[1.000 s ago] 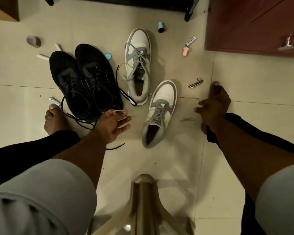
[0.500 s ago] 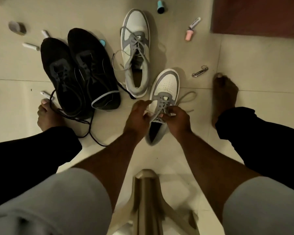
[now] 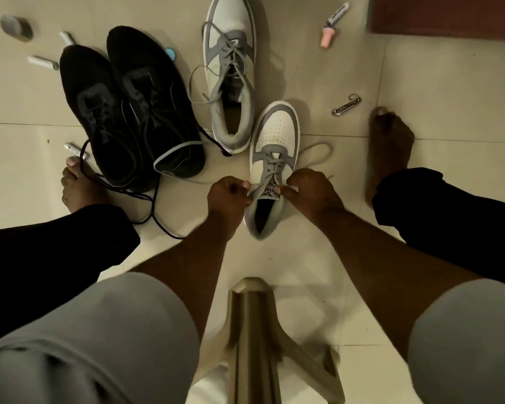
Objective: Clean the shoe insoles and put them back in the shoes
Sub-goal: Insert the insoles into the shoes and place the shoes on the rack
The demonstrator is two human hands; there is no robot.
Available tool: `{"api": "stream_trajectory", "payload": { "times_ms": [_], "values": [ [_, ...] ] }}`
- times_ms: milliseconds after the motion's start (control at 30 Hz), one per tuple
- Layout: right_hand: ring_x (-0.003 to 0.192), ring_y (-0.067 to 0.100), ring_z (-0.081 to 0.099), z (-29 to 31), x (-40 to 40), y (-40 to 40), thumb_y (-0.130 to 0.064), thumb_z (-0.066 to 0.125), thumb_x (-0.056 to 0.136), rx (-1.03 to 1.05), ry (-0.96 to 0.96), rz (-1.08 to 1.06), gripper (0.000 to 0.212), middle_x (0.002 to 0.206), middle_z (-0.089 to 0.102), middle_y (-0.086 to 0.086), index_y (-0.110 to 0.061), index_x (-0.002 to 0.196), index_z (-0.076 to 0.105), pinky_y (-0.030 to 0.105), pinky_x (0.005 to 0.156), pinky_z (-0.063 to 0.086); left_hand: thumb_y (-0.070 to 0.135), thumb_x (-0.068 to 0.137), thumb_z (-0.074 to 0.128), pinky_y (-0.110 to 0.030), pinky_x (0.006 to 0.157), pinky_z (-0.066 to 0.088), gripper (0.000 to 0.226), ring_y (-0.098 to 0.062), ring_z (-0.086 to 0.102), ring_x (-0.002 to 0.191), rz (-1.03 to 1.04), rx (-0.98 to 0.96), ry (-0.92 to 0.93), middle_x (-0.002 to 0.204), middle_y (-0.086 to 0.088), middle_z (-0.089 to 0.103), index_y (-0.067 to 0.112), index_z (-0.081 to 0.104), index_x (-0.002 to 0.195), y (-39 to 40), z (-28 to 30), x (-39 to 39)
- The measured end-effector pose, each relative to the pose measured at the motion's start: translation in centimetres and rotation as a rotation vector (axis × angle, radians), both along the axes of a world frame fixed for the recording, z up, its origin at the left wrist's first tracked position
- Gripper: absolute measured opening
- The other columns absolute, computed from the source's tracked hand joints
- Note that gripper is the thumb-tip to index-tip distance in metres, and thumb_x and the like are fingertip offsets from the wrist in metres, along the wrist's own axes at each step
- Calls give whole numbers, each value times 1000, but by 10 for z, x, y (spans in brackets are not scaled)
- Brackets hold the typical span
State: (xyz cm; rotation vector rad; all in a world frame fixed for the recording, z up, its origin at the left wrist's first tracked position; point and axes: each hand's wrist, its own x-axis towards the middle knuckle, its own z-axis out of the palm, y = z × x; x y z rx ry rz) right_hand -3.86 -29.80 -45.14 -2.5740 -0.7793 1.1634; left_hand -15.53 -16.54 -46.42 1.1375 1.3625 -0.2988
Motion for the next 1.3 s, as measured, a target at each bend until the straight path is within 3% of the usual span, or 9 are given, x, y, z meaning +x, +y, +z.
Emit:
{"api": "stream_trajectory", "payload": {
  "times_ms": [100,200,433,533,633,700,867,1000,1300],
  "values": [
    [100,29,53,5,8,-13,-36,52,95,14,25,229,33,101,60,12,-6,100,65,36,82,41,19,92,67,-49,83,56,19,-26,61,75,-393,109,13,75,-8,65,16,62,73,16,-1,1],
    [102,26,50,9,25,-33,-37,40,99,-154,-131,423,33,101,64,6,-14,99,64,38,86,31,21,91,69,-30,73,47,18,-25,60,80,-678,257,34,82,-9,65,3,68,86,40,7,8],
    [112,26,54,56,23,-29,-47,29,100,-418,-10,276,39,116,62,4,-22,108,58,51,109,13,33,90,69,-32,76,47,37,-33,63,98,-985,286,239,100,-20,69,-3,71,98,62,64,22],
    [111,32,54,86,15,-11,-52,39,92,-382,174,42,38,114,61,8,-19,92,59,56,107,26,35,90,69,-37,76,56,42,-33,68,87,-954,234,240,94,-20,71,-7,69,95,57,106,31],
    [77,26,61,135,0,10,-35,56,87,-119,366,-409,25,86,64,10,-12,80,61,38,82,51,24,91,69,-19,40,38,30,-12,51,43,-712,108,157,69,-9,64,-6,68,88,39,158,32],
    [54,18,50,170,-10,20,-18,59,89,-4,454,-628,16,69,58,9,-6,78,63,25,59,47,19,90,70,-17,37,30,27,-11,43,39,-579,62,86,68,-10,65,-8,69,90,26,187,30],
    [42,14,34,237,-46,17,-14,54,90,39,673,-990,17,54,44,3,-4,87,68,26,51,41,6,85,71,-16,35,29,16,-12,42,35,-464,36,-76,85,-32,69,-10,71,83,-2,257,7],
    [34,7,29,255,-58,16,-26,53,93,28,752,-1054,18,59,51,0,-14,83,62,18,38,29,0,87,67,-14,33,31,10,-4,43,32,-492,69,-154,82,-28,70,-8,72,89,-20,285,-16],
    [58,16,54,263,-51,-2,-11,53,93,131,615,-996,15,63,58,3,-9,91,68,23,55,43,8,88,68,-24,50,50,16,-16,70,69,-1059,51,-5,96,-7,73,8,72,104,17,292,16]
  ]
}}
